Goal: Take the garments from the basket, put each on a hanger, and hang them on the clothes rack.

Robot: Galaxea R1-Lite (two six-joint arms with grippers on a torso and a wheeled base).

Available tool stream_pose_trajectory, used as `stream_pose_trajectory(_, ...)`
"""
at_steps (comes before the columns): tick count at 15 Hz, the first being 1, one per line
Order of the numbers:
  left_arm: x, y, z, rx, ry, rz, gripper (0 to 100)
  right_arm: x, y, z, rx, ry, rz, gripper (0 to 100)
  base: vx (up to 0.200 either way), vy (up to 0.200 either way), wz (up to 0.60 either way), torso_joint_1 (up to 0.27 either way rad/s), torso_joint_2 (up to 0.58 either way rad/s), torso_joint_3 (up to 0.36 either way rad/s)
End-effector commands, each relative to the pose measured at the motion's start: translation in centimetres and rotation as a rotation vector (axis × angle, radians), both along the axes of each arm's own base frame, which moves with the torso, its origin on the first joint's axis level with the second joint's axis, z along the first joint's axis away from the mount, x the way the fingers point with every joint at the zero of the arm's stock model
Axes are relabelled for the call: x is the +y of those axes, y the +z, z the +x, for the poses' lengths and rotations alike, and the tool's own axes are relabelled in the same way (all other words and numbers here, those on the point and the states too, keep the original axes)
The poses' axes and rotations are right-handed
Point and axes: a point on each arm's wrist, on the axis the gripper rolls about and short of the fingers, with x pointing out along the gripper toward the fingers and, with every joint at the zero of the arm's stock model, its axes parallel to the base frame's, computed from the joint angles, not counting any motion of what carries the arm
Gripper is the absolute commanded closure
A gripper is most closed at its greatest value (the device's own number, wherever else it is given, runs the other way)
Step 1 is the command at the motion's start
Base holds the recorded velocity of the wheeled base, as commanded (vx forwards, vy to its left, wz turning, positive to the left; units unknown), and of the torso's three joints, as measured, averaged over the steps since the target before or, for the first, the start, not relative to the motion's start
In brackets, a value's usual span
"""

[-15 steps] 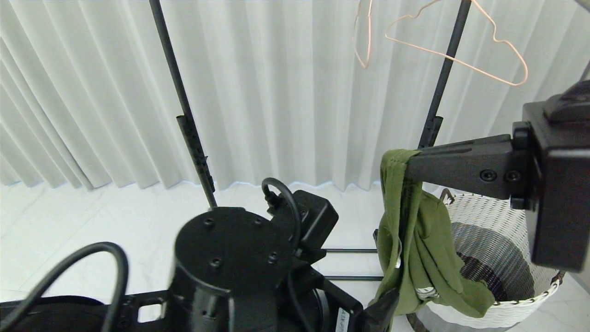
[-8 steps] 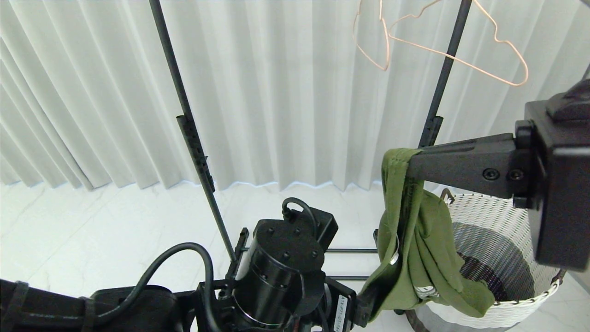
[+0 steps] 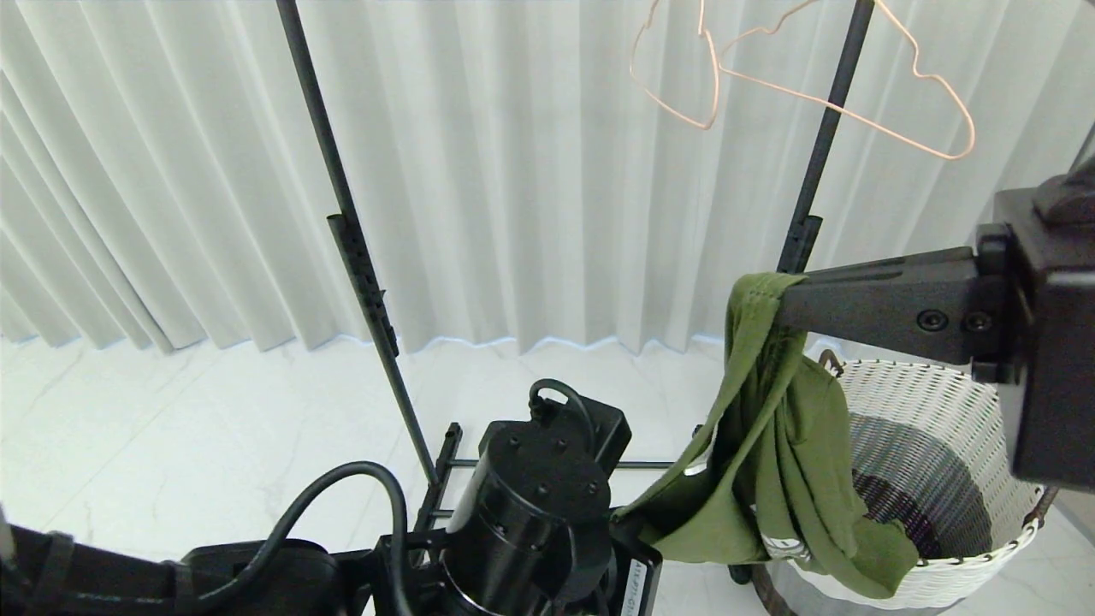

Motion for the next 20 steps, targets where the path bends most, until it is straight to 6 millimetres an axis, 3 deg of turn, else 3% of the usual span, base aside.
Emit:
stream_pose_trajectory(1, 1.0, 2.3, -1.5, -0.05, -0.03, -0.057, 100, -0.4, -0.1, 0.3, -0.001, -0.024, -0.001, 100, 0.0, 0.0, 0.0, 0.0, 0.0, 0.0)
stream_pose_trajectory(2, 2.8, 5.7, -3.0, -0.126, -0.064, -0.134, 100, -0.6, 0.0, 0.6, -0.008, -0.047, 0.0, 100, 0.0, 0.0, 0.0, 0.0, 0.0, 0.0)
stream_pose_trajectory(4, 5.7, 9.0, -5.0, -0.185, -0.098, -0.154, 100, -0.7, 0.1, 0.7, -0.015, -0.061, 0.003, 100, 0.0, 0.0, 0.0, 0.0, 0.0, 0.0)
stream_pose_trajectory(5, 8.0, 11.4, -6.3, -0.213, -0.11, -0.16, 100, -0.7, 0.2, 0.7, -0.02, -0.068, 0.006, 100, 0.0, 0.0, 0.0, 0.0, 0.0, 0.0)
stream_pose_trajectory(8, 10.9, 15.5, -7.7, -0.274, -0.095, -0.204, 100, -0.9, 0.6, 0.7, -0.05, -0.085, 0.039, 100, 0.0, 0.0, 0.0, 0.0, 0.0, 0.0)
stream_pose_trajectory(10, 11.3, 17.8, -7.8, -0.306, -0.051, -0.202, 100, -1.4, 1.0, 0.5, -0.073, -0.117, 0.053, 100, 0.0, 0.0, 0.0, 0.0, 0.0, 0.0)
stream_pose_trajectory(13, 10.7, 19.2, -5.7, -0.428, 0.144, -0.027, 100, -3.0, 0.8, 0.1, -0.123, -0.222, 0.028, 100, 0.0, 0.0, 0.0, 0.0, 0.0, 0.0)
stream_pose_trajectory(15, 10.2, 20.1, -5.2, -0.47, 0.159, 0.002, 100, -3.9, 0.5, -0.2, -0.156, -0.255, 0.003, 100, 0.0, 0.0, 0.0, 0.0, 0.0, 0.0)
stream_pose_trajectory(18, 9.6, 22.9, -4.1, -0.545, 0.275, 0.008, 100, -4.4, 1.8, -0.2, -0.274, -0.256, 0.025, 100, 0.0, 0.0, 0.0, 0.0, 0.0, 0.0)
stream_pose_trajectory(20, 11.2, 23.6, -4.1, -0.534, 0.285, 0.128, 100, -4.5, 2.8, 0.5, -0.36, -0.287, 0.054, 100, 0.0, 0.0, 0.0, 0.0, 0.0, 0.0)
